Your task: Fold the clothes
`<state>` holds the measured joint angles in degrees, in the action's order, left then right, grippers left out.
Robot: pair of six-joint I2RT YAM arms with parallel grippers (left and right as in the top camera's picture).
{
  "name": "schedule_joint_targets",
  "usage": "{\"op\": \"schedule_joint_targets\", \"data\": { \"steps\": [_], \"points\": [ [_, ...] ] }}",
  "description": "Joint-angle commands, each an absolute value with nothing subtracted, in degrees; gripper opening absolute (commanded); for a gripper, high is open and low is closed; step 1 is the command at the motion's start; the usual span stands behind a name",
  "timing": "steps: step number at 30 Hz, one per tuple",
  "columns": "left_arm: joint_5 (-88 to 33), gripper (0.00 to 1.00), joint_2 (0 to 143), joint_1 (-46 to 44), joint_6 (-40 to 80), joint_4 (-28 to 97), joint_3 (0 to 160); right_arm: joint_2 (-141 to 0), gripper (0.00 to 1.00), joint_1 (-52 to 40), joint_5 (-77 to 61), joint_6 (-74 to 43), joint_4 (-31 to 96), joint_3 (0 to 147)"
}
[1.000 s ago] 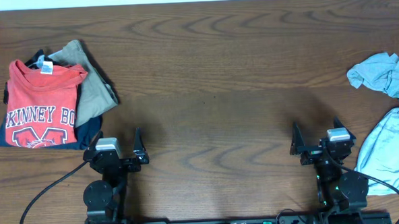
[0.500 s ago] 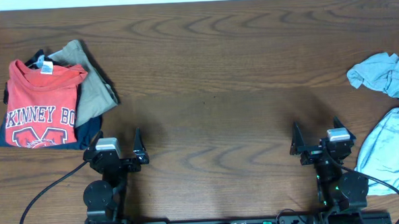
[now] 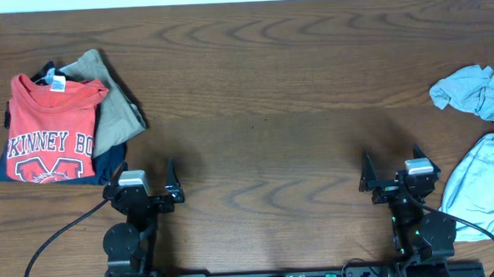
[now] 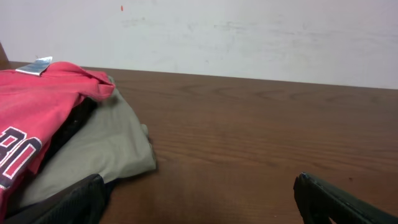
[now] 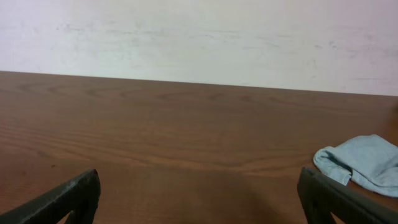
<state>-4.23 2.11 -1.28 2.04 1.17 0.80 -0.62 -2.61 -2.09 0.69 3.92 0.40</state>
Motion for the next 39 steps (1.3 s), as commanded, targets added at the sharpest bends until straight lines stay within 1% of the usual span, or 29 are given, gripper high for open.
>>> {"op": "schedule_joint_targets", "data": {
  "steps": [1, 10, 12, 17, 21, 25, 30, 35, 39],
  "points": [
    [-4.64, 0.98, 2.17, -1.08, 1.76, 3.62, 0.23, -0.38, 0.99, -3.03, -1.74, 1.37, 4.1, 0.32],
    [-4.71, 0.98, 2.17, -1.08, 1.78, 3.62, 0.23, -0.38, 0.99, -3.03, -1.87, 1.28, 4.1, 0.32],
    [-5.58, 0.98, 2.17, -1.08, 1.8, 3.53, 0.23, -0.38, 0.99, -3.03, -1.98, -0.45, 3.62, 0.32],
    [-6.31, 0.98, 2.31, -1.08, 7.55, 4.4, 0.8, -0.38, 0.99, -3.03, -1.89, -2.13, 4.43, 0.95],
    [-7.73, 0.98, 3.2, -1.08, 8.71, 9.72, 3.7, -0.75, 0.99, -3.03, -0.05, -2.13, 7.33, 3.25],
    [-8.54, 0.98, 6.04, -1.08, 8.71, 16.78, 9.19, -3.49, 0.99, -3.01, 2.98, -3.03, 12.84, 7.81],
    [-8.56, 0.98, 12.62, -1.08, 8.73, 24.45, 18.04, -11.84, 0.99, -3.01, 5.41, -3.18, 19.49, 15.2],
    [-8.56, 0.98, 20.78, -1.08, 8.71, 31.57, 26.83, -24.71, 0.99, -2.48, 7.42, -3.86, 26.5, 24.03],
    [-8.56, 0.98, 26.33, -1.08, 8.69, 37.36, 32.03, -36.82, 0.99, 0.4, 8.14, -6.22, 34.0, 31.66]
  ]
}}
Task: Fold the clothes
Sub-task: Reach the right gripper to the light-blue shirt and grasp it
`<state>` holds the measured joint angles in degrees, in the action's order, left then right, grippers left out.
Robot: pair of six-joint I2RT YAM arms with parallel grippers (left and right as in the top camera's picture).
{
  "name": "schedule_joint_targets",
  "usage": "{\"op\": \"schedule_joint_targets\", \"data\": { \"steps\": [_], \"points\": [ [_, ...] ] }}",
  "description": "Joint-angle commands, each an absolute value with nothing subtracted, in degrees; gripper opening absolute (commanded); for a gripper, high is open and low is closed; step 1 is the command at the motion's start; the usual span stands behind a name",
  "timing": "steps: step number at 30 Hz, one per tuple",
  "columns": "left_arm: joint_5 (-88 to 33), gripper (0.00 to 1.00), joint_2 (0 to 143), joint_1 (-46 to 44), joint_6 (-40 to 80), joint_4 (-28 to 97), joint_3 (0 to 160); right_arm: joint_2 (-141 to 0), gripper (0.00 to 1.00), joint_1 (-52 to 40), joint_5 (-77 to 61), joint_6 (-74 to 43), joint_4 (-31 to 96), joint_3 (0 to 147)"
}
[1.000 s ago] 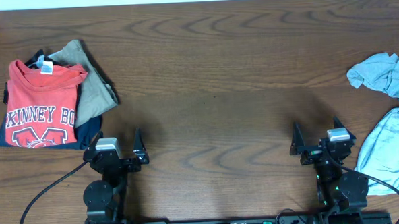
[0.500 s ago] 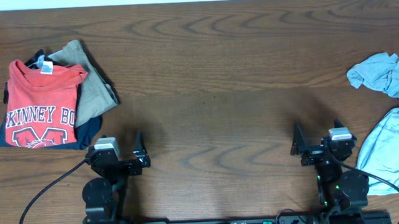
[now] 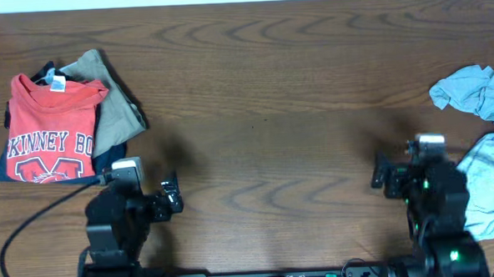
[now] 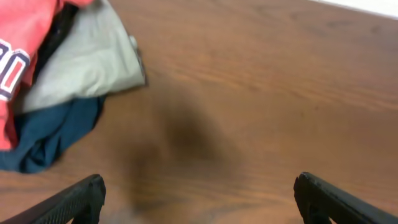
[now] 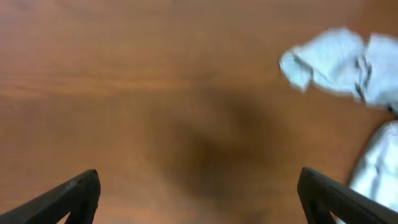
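A folded stack lies at the table's left: a red printed shirt [image 3: 50,130] on top, an olive shirt [image 3: 112,111] beside it, a navy one [image 4: 56,130] underneath. Two crumpled light blue garments lie at the right edge, one further back [image 3: 479,91] and one nearer [image 3: 487,186]. My left gripper [image 3: 145,191] hangs open over bare wood just right of the stack. My right gripper [image 3: 403,175] is open above the table, left of the blue garments. Nothing sits between either pair of fingers.
The wooden table [image 3: 253,88] runs across the whole view, with a white wall beyond its far edge. Black cables trail from the arm bases along the near edge.
Both arms have risen from their low rest and tilted downward, so both wrist views look down at the table. The right gripper is nearer the blue garments. No garment has moved.
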<state>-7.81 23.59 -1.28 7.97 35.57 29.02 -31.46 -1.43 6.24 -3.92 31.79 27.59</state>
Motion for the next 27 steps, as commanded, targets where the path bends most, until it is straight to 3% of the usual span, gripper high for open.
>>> {"op": "schedule_joint_targets", "data": {
  "steps": [1, 10, 16, 27],
  "points": [
    [-8.58, 0.98, 27.7, -1.08, 8.71, 38.74, 33.17, -40.36, 0.99, 1.45, 8.16, -6.2, 35.92, 33.74],
    [-8.56, 0.98, 31.35, -1.08, 8.71, 40.42, 34.33, -55.2, 0.99, 3.05, 2.72, -9.93, 36.45, 39.29],
    [-8.56, 0.98, 31.35, -1.08, 8.71, 40.47, 34.33, -63.99, 0.99, 6.37, 27.22, -30.17, 45.39, 38.74],
    [-8.56, 0.98, 31.35, -1.08, 8.71, 40.47, 34.33, -78.91, 0.98, 18.72, 30.65, -37.26, 42.76, 33.32]
  ]
}}
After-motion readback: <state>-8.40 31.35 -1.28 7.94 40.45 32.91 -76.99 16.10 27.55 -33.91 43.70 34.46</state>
